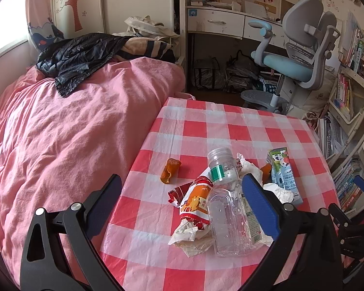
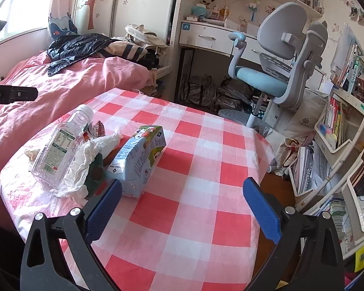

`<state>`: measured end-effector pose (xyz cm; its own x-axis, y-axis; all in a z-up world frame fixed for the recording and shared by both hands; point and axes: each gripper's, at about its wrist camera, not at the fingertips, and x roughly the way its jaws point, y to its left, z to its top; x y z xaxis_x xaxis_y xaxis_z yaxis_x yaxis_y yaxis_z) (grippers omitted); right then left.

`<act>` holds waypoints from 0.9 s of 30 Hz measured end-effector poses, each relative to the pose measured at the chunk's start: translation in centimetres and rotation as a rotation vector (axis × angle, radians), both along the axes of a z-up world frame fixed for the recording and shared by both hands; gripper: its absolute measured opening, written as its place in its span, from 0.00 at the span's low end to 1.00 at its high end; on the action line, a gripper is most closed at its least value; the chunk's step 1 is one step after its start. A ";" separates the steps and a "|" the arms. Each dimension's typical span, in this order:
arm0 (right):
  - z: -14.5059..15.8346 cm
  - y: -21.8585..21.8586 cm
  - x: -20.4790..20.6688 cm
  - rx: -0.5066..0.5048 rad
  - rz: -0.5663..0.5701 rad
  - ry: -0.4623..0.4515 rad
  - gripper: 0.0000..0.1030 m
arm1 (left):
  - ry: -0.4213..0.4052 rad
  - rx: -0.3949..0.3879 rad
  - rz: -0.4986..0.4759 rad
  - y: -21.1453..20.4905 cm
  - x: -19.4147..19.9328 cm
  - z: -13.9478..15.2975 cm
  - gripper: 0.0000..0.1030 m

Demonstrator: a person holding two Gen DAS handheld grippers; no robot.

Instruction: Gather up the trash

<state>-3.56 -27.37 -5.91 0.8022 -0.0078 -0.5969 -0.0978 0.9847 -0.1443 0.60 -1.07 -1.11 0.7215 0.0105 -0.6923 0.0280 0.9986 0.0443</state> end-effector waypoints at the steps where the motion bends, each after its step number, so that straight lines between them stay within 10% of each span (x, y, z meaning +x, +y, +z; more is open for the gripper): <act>1: -0.1 0.1 0.1 -0.001 0.002 0.003 0.93 | 0.000 -0.007 0.002 0.1 0.0 0.1 0.93; 27: -0.1 2.0 -0.1 -0.004 0.065 -0.004 0.93 | 0.008 -0.025 0.010 0.1 0.2 -0.1 0.93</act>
<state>-3.66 -25.37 -6.05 0.8033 0.0418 -0.5941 -0.1605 0.9758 -0.1484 0.81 -0.93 -1.25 0.7156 0.0000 -0.6985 0.0184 0.9997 0.0189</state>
